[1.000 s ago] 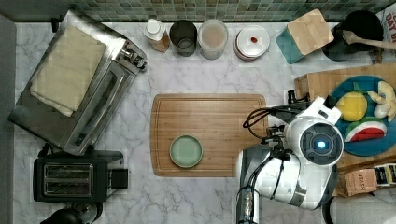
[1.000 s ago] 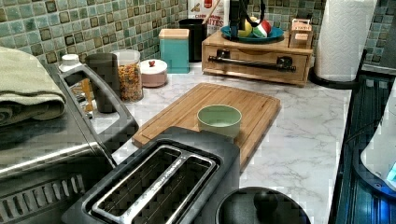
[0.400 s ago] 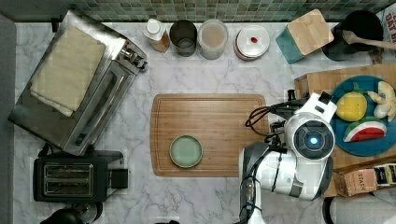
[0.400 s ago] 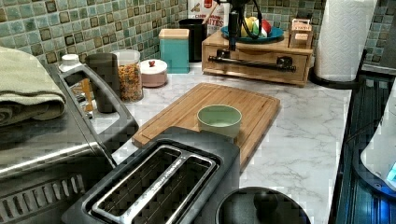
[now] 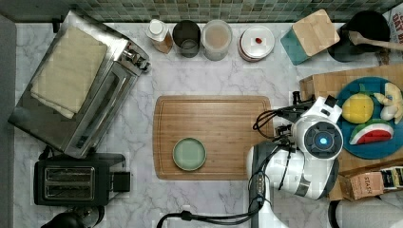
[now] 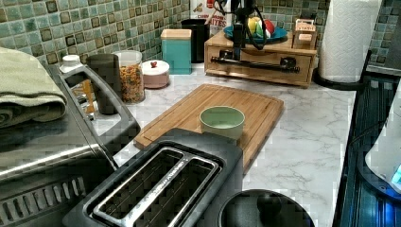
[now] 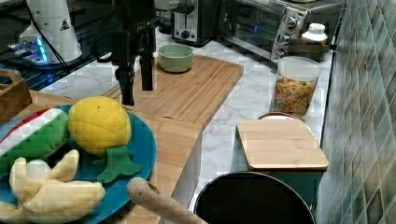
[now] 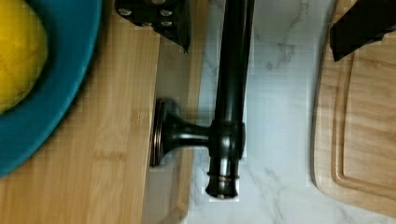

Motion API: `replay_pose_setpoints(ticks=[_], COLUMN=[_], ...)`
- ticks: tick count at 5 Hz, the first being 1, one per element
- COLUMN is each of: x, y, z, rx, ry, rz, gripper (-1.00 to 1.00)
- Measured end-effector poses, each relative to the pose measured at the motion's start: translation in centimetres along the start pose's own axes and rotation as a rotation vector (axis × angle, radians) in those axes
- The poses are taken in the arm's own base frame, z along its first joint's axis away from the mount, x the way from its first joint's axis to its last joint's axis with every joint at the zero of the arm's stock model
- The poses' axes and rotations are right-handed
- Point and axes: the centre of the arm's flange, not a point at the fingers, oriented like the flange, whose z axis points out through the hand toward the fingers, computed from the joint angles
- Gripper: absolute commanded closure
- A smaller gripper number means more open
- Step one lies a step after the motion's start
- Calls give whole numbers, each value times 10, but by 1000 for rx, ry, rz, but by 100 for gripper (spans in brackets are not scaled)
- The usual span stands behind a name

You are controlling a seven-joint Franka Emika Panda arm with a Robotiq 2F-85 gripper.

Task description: Open the drawer.

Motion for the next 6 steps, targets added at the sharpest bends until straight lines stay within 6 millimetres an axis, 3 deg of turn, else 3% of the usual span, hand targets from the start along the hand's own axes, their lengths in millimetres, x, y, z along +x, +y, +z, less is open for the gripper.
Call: replay_pose_setpoints(ticks=[3, 6], x=[-21, -28], y=[-1, -10], z=[28, 43], rx=[5, -21], ry=[-6, 5], rz=[141, 81], gripper=[-100, -100])
